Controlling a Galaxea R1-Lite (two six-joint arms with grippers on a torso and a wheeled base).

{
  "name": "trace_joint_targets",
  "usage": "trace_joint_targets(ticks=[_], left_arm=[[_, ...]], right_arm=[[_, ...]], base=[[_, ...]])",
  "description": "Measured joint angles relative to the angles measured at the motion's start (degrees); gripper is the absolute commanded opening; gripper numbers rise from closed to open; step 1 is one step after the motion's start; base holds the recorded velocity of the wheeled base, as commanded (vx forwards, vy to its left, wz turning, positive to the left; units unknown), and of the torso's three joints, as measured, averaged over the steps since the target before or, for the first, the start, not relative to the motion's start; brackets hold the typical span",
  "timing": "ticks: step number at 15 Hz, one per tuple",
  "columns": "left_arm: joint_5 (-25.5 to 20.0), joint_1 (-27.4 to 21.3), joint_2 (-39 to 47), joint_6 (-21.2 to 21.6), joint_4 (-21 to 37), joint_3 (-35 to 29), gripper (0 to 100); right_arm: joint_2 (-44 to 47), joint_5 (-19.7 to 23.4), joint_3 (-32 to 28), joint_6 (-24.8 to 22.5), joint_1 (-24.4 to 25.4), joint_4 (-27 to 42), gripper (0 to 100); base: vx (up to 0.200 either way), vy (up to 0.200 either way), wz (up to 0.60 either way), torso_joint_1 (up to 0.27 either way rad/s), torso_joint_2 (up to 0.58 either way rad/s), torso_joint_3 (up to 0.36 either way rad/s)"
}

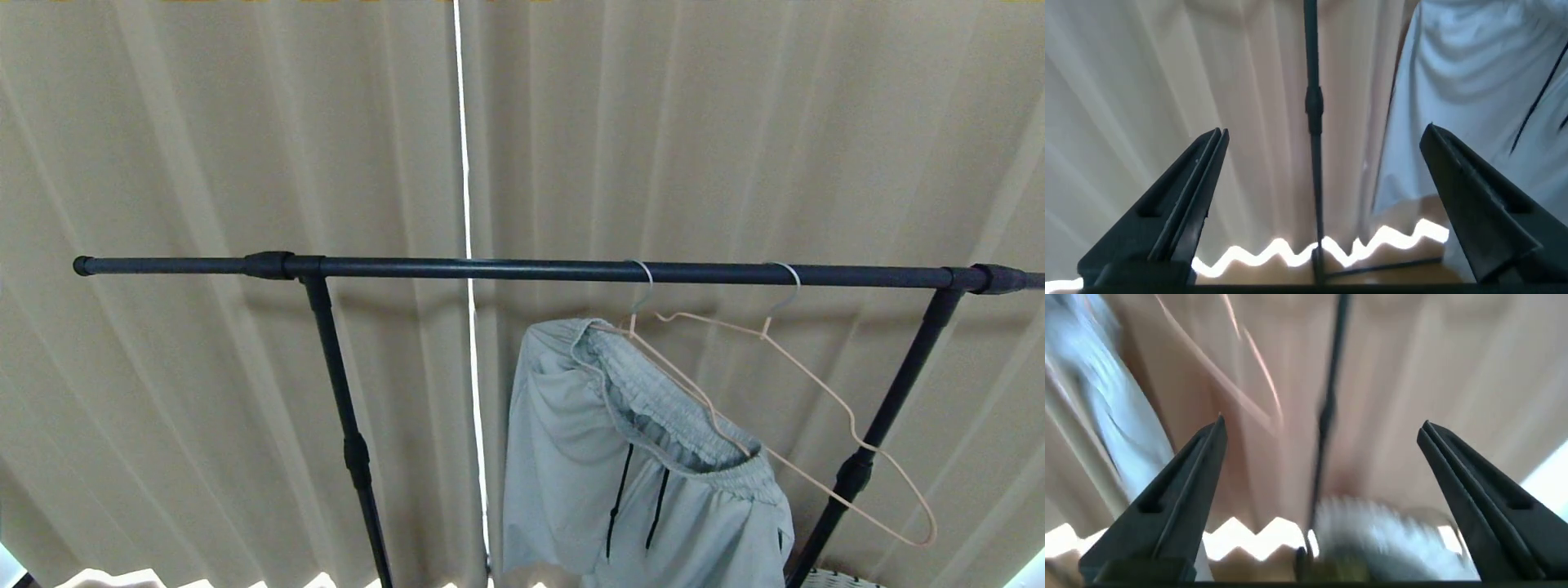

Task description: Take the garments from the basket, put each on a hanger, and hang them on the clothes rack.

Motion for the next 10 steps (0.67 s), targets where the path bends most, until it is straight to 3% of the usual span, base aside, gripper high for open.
trace_joint_targets(ticks=[3, 5, 10], left_arm=[[0.44, -0.06, -0.99, -0.66, -0.02, -0.04, 100], [0.4, -0.06, -1.21, -0.52, -0.02, -0.06, 100], [0.35, -0.06, -1.4, -0.24, 0.0, -0.09, 100]], right_arm=[[-0.17, 0.84, 2.04, -4.99, -0.02, -0.43, 100], [-0.2, -1.72, 2.23, -9.39, -0.68, -0.4, 100], [-2.36, -3.25, 2.32, -6.06, -4.68, -0.13, 100]], base=[[0.0, 0.0, 0.0, 0.0, 0.0, 0.0], [0.0, 0.0, 0.0, 0.0, 0.0, 0.0], [0.0, 0.0, 0.0, 0.0, 0.0, 0.0]])
